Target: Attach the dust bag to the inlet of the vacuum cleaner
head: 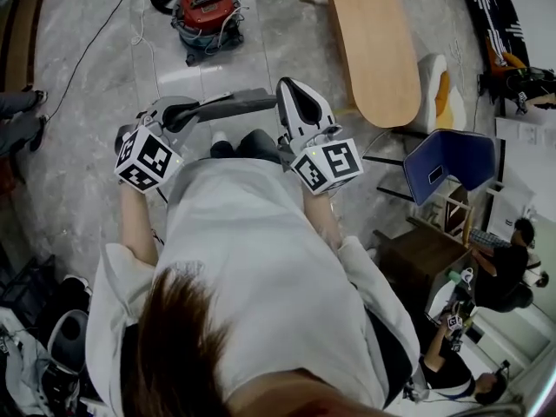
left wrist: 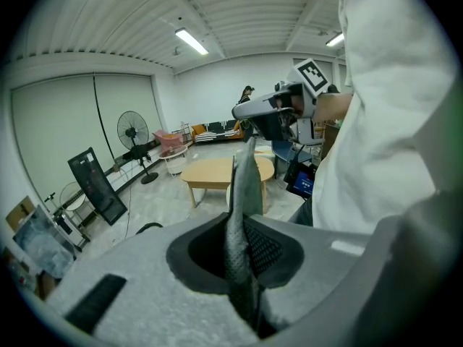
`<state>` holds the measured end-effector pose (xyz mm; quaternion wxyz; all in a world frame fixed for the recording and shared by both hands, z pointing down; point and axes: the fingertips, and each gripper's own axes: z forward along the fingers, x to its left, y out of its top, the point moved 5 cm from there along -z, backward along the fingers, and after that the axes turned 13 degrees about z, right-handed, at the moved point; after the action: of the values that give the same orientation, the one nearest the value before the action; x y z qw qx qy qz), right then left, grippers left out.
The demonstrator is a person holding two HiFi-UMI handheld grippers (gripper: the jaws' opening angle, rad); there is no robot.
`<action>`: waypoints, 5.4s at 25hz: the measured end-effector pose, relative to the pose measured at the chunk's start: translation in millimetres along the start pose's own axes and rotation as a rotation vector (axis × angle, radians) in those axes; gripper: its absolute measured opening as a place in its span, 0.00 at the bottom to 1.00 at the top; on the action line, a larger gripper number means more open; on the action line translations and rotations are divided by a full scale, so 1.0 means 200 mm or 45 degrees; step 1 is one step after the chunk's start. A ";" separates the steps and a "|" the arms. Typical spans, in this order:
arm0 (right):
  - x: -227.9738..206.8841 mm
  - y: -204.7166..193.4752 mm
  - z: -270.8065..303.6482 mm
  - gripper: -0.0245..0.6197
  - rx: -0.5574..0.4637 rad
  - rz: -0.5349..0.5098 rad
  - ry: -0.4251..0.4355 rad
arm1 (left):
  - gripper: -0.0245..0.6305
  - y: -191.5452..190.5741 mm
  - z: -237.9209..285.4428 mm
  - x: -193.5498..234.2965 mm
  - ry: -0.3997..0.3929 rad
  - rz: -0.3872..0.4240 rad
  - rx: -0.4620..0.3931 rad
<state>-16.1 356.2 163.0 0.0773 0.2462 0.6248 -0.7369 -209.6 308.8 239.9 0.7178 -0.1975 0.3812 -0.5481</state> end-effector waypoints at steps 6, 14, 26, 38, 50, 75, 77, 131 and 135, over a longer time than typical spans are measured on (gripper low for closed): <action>-0.07 0.01 0.12 0.04 0.042 0.008 0.001 | 0.10 -0.03 0.05 0.08 -0.014 -0.042 -0.005; -0.28 0.04 0.36 0.04 0.087 0.068 0.050 | 0.10 -0.04 0.19 0.24 0.009 -0.069 0.041; -0.72 0.23 0.68 0.04 0.221 0.050 0.197 | 0.10 0.07 0.52 0.52 0.133 -0.165 0.162; -1.02 0.36 0.82 0.04 0.286 0.094 0.275 | 0.10 0.18 0.69 0.68 0.236 -0.256 0.219; -1.10 0.33 1.09 0.04 0.294 0.132 0.193 | 0.10 -0.06 0.72 0.94 0.193 -0.311 0.235; -1.04 0.44 1.57 0.04 0.270 0.073 0.120 | 0.10 -0.30 0.68 1.38 0.111 -0.265 0.232; -1.05 0.43 1.59 0.04 0.273 0.077 0.146 | 0.10 -0.30 0.68 1.37 0.128 -0.272 0.239; -1.51 -0.51 1.50 0.08 1.548 -1.202 1.007 | 0.10 -0.31 1.71 1.07 -0.115 -0.416 0.458; -1.60 -0.69 1.55 0.08 1.660 -1.140 0.962 | 0.10 -0.48 1.86 1.02 -0.158 -0.533 0.467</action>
<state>121.2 26.0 462.0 -0.5876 0.2006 0.1007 -0.7774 35.8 37.3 475.3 0.6348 -0.1720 0.1819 -0.7309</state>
